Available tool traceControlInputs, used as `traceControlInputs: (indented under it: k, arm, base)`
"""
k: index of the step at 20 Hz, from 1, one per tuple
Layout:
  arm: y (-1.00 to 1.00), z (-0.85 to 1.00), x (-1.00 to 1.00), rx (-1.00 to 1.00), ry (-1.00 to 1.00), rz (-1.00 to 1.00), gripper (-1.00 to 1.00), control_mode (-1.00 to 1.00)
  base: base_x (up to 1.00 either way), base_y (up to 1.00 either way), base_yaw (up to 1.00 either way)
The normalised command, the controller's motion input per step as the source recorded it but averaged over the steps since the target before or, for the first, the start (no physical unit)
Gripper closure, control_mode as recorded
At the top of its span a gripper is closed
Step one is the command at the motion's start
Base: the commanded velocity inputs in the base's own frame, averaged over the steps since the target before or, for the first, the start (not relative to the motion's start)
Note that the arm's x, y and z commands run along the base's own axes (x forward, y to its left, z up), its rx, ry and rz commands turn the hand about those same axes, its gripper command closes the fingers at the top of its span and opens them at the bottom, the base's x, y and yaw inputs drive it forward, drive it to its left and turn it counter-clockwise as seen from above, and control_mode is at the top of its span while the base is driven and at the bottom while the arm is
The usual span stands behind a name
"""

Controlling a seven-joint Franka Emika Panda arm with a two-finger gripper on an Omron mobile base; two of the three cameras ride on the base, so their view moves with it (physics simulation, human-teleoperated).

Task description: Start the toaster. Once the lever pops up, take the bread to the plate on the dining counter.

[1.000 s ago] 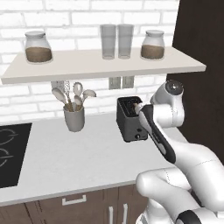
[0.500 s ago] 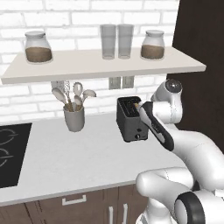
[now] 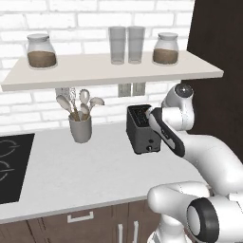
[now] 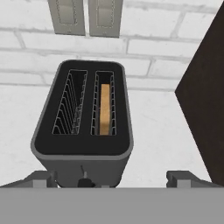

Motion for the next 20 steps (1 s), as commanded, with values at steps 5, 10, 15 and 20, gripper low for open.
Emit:
traceControlInputs:
  k: [5, 10, 15, 20]
  arm:
    - [0.0, 0.0, 0.0, 0.0, 0.0, 0.0, -1.0, -1.0]
    - [0.0, 0.0, 0.0, 0.0, 0.0, 0.0, -1.0, -1.0]
    - [0.0, 0.0, 0.0, 0.0, 0.0, 0.0, -1.0, -1.0]
    - [0.0, 0.0, 0.0, 0.0, 0.0, 0.0, -1.0, -1.0]
  base:
    - [0.0, 0.0, 0.0]
    - [0.0, 0.0, 0.0]
    - [0.0, 0.0, 0.0]
    - [0.0, 0.0, 0.0]
